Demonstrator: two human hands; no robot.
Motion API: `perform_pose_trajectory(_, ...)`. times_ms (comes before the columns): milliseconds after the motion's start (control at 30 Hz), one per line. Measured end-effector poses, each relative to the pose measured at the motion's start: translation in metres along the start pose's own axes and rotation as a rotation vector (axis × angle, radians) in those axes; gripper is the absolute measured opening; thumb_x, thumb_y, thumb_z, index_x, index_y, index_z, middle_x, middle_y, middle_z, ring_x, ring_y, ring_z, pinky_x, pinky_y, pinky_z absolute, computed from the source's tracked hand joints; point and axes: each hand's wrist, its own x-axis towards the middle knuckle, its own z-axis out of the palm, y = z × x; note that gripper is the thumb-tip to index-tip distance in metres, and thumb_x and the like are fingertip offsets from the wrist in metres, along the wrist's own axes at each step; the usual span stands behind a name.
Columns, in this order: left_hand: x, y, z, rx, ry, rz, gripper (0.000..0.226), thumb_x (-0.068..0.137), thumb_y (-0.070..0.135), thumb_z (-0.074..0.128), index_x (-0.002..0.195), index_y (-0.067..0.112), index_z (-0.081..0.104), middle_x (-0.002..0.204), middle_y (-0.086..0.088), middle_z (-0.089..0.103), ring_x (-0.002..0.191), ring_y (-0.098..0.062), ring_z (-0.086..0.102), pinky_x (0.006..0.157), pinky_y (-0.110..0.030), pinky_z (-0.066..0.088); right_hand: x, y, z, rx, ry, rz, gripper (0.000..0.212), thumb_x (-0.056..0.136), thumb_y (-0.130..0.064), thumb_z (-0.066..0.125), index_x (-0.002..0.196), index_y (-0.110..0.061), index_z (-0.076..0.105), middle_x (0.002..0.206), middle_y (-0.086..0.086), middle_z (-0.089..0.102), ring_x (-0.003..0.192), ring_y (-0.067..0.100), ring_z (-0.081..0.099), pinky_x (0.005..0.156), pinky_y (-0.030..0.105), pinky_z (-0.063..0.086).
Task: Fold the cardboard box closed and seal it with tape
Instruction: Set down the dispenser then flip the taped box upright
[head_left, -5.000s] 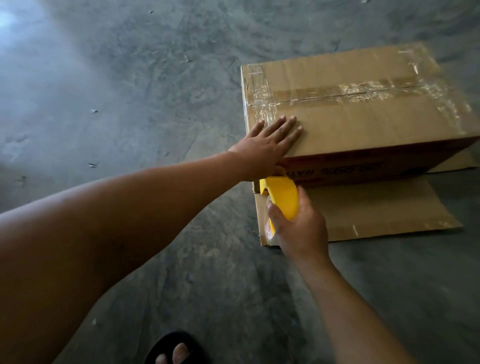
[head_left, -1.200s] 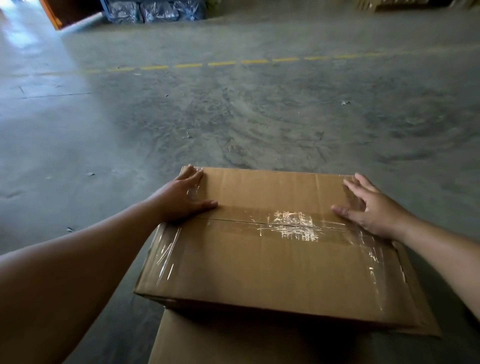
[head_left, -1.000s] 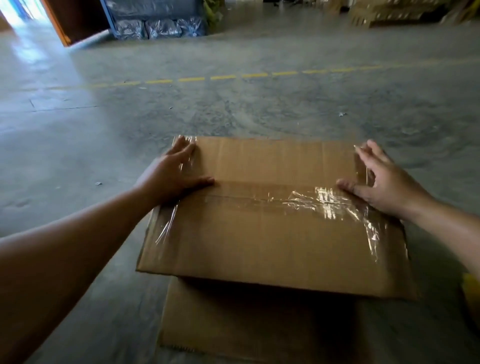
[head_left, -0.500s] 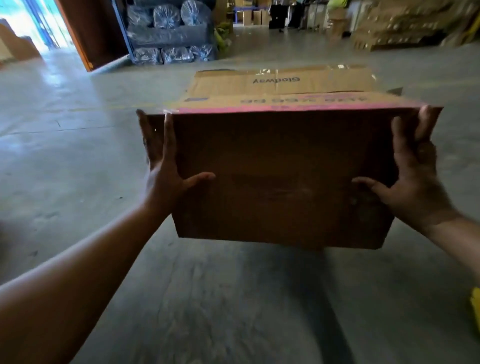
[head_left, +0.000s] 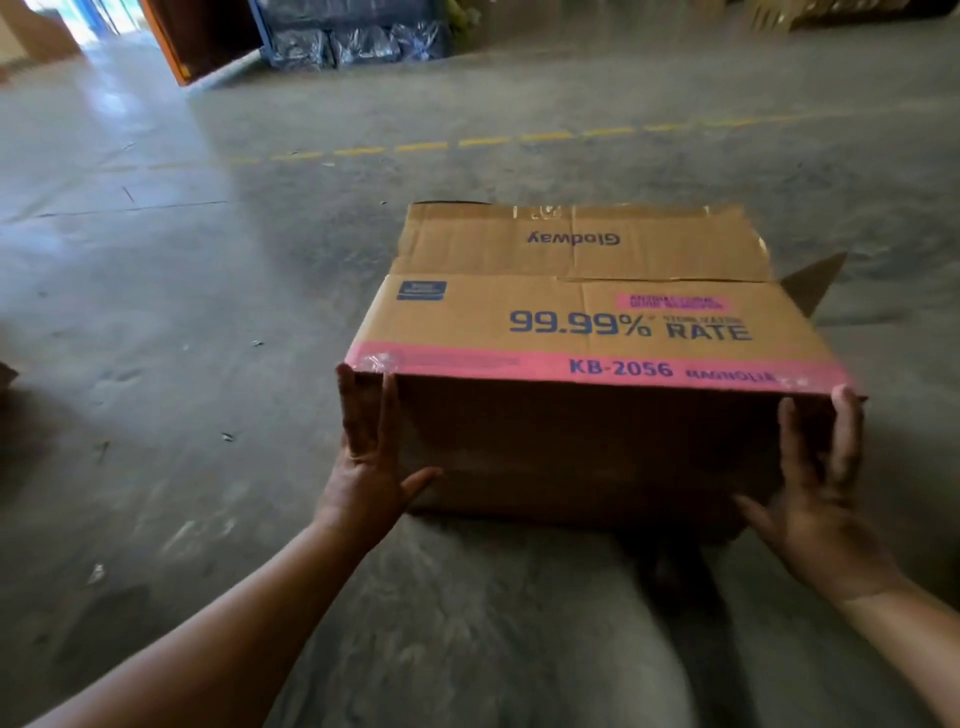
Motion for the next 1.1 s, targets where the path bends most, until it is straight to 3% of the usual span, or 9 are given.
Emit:
perform_pose_trajectory(67,-0.007,0.001,0.001,-0.012,-0.017,0.019,0.133,0.066,0.056,0.077,0.155,0.032,-0.018,0.156,-0.003,-0.039,0.145,-0.046,0.000,0.084,-0.062,0.054,-0.009,-0.002,0.003,-0.039,0.016,-0.004,0.089,0.088,-0.069,0.026,0.153,-0.012,0.007,0.154,0.031,-0.009,0.144,0.042,-0.010,0.108,0.060,0.012)
perform_pose_trajectory(133,-0.005,0.001,-0.004,-0.053,-0.015,0.035,0.120,0.071,0.062,0.067,0.156,0.033,-0.012,0.158,-0.003,-0.036,0.147,-0.047,0.002,0.090,-0.064,0.051,-0.006,-0.007,-0.002,-0.003,0.040,-0.002,0.089,0.088,-0.066,0.036,0.150,-0.005,0.017,0.150,0.036,0.000,0.145,0.040,-0.006,0.115,0.048,0.013)
perform_pose_trajectory(300,0.012,0.000,-0.028,-0.127,0.112,0.013,0.082,0.089,0.070,0.044,0.152,0.023,0.020,0.155,-0.011,0.011,0.146,-0.027,0.021,0.107,-0.057,0.040,0.016,-0.014,-0.024,0.105,0.196,0.028,0.071,0.082,-0.040,0.058,0.134,0.007,0.045,0.136,0.037,0.028,0.140,0.020,0.015,0.115,0.033,0.020)
perform_pose_trajectory(367,0.032,0.005,-0.044,-0.120,0.122,-0.003,0.079,0.090,0.072,0.038,0.151,0.023,0.026,0.153,-0.011,0.018,0.141,-0.032,0.029,0.107,-0.056,0.039,0.032,-0.005,-0.030,0.100,0.250,0.070,0.064,0.086,-0.039,0.057,0.133,0.003,0.048,0.136,0.034,0.033,0.138,0.019,0.022,0.114,0.037,0.025)
perform_pose_trajectory(500,0.087,0.010,-0.070,-0.119,0.035,-0.044,0.082,0.084,0.075,0.041,0.152,0.030,0.031,0.159,-0.006,0.020,0.143,-0.030,0.030,0.108,-0.052,0.038,0.090,0.011,-0.048,0.116,0.247,0.061,0.059,0.090,-0.046,0.054,0.133,-0.005,0.049,0.134,0.024,0.043,0.127,0.036,0.042,0.104,0.051,0.037)
perform_pose_trajectory(567,0.116,0.013,-0.076,-0.060,-0.097,-0.092,0.086,0.081,0.083,0.039,0.153,0.036,0.027,0.162,-0.002,0.018,0.145,-0.030,0.029,0.110,-0.052,0.036,0.121,0.008,-0.059,0.097,0.182,0.064,0.061,0.090,-0.050,0.051,0.130,-0.005,0.051,0.130,0.023,0.047,0.123,0.036,0.045,0.105,0.047,0.037)
perform_pose_trajectory(667,0.150,0.016,-0.079,-0.008,-0.314,-0.177,0.092,0.077,0.083,0.041,0.155,0.040,0.019,0.166,0.003,0.008,0.146,-0.028,0.028,0.111,-0.047,0.031,0.160,0.009,-0.069,0.076,-0.067,0.190,0.077,0.080,-0.067,0.043,0.133,-0.012,0.051,0.137,0.018,0.046,0.127,0.031,0.042,0.107,0.039,0.033)
perform_pose_trajectory(900,0.167,0.009,-0.058,-0.017,-0.516,-0.269,0.088,0.079,0.078,0.048,0.155,0.045,0.017,0.166,0.011,0.001,0.150,-0.025,0.020,0.119,-0.043,0.021,0.173,0.031,-0.035,0.038,-0.534,0.386,0.109,0.058,-0.095,0.029,0.149,-0.035,0.024,0.160,-0.003,0.008,0.145,0.027,0.018,0.116,0.043,0.019)
perform_pose_trajectory(1100,0.163,0.009,-0.060,-0.078,-0.574,-0.218,0.105,0.066,0.086,0.049,0.156,0.042,0.016,0.164,0.019,-0.009,0.150,-0.019,0.016,0.119,-0.036,0.021,0.163,0.026,-0.029,0.153,-0.526,0.409,0.097,0.065,-0.079,0.041,0.149,-0.032,0.029,0.160,-0.007,0.009,0.145,0.021,0.016,0.117,0.041,0.017)
